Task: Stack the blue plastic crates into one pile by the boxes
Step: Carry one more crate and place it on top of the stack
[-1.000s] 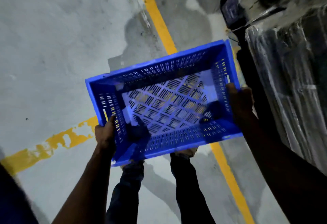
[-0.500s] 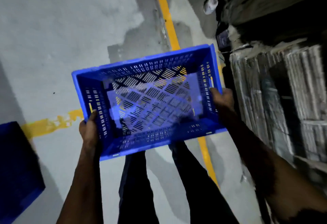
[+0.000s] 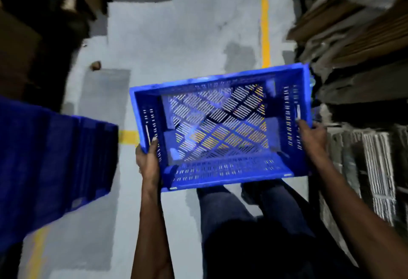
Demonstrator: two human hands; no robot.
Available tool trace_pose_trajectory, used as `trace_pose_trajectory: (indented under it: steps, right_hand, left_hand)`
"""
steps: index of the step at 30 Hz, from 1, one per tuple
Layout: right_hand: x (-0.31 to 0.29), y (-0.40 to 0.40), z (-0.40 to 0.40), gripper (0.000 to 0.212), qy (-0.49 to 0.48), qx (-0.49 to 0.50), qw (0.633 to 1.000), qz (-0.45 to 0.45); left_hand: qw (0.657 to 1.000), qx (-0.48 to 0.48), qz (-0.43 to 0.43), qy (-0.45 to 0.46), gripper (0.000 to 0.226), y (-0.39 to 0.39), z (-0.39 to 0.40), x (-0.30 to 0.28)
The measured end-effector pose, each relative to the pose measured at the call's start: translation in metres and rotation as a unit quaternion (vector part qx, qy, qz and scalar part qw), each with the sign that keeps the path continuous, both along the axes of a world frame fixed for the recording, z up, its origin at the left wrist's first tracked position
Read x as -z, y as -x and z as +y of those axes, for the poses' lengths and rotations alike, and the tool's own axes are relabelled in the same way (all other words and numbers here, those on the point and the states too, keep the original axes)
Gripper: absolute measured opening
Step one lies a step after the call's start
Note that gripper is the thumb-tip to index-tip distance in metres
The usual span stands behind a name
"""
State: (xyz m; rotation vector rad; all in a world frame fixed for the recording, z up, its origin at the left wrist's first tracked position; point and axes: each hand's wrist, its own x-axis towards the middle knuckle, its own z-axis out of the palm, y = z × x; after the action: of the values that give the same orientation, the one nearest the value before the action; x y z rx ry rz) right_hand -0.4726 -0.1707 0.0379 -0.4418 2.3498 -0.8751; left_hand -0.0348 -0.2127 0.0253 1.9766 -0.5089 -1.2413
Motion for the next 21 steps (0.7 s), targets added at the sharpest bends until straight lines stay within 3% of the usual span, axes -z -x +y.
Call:
trace_pose_trajectory:
  steps: [4, 9, 11, 15, 19, 21]
  right_hand:
    - [-0.041, -0.028, -0.027, 0.047, -0.001, -0.092, 0.996, -0.016]
    - [-0.05, -0.037, -0.039, 0.077, 0.056, -0.227, 0.97, -0.063]
    - [-0.068, -0.048, -0.049, 0.072, 0.069, -0.255, 0.961, -0.084]
    - [-0.101, -0.062, -0.062, 0.035, 0.088, -0.302, 0.94, -0.13]
    - [-0.122, -0.072, -0.08, 0.043, 0.099, -0.344, 0.925, -0.127]
    - [-0.138, -0.081, -0.092, 0.038, 0.101, -0.365, 0.914, -0.145]
  left_hand:
    - [0.996, -0.083, -0.007, 0.034, 0.048, -0.021, 0.052, -0.047]
    - [0.976, -0.201, -0.035, 0.079, 0.055, -0.023, 0.132, -0.091]
    - [0.965, -0.232, -0.039, 0.12, 0.049, -0.013, 0.16, -0.108]
    - [0.936, -0.292, -0.057, 0.187, 0.042, 0.014, 0.198, -0.142]
    - [0.904, -0.358, -0.04, 0.23, 0.041, 0.035, 0.226, -0.163]
    - [0.885, -0.384, -0.047, 0.26, 0.039, 0.043, 0.237, -0.174]
